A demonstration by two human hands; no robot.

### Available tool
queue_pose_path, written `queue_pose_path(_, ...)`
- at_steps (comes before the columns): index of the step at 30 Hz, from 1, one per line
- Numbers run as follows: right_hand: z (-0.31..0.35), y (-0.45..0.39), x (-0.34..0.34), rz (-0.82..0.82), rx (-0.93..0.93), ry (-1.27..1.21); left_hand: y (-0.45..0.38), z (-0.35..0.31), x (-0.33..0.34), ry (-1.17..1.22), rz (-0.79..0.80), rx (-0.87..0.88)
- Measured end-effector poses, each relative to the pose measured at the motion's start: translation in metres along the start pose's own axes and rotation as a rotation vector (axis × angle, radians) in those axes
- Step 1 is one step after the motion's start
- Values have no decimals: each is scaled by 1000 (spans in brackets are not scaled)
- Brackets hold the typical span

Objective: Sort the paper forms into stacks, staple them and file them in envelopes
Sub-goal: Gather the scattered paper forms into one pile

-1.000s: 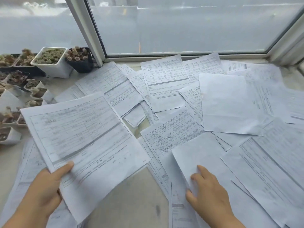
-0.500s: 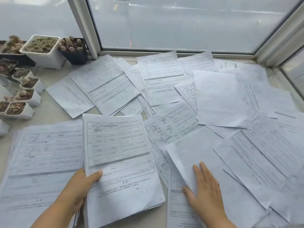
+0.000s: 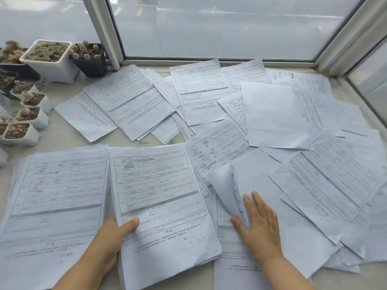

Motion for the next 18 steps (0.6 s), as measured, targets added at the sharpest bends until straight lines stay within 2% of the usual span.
queue_pose_path(3,1,-2,-6,-116,24,-100,12,8,5,17,30,5)
queue_pose_path(6,10,-2,-30,-138,52,-88,25,16,18,-8,94,11)
queue_pose_path(11,72,20,-73,93,-31,-74,42,28,41,-51,146,-5)
queue_pose_path(14,125,29,-65,156,-94,-225,47,28,51,54,198,-23)
queue_pose_path(16,151,30,-46,241,-60,-324,51,28,56,177,255,-71)
queue_pose_path(18,165,32,-23,449,46,-496,52,30,55,293,287,-116)
Point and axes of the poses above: each hand's wrist, its own y-axis away from the middle knuckle, its own x-axis out of the palm, z = x × y, the point moved 1 cm from there along -y, towards the middle knuckle, and after that the axes turned 2 degrees about y, right-handed, at the moved point
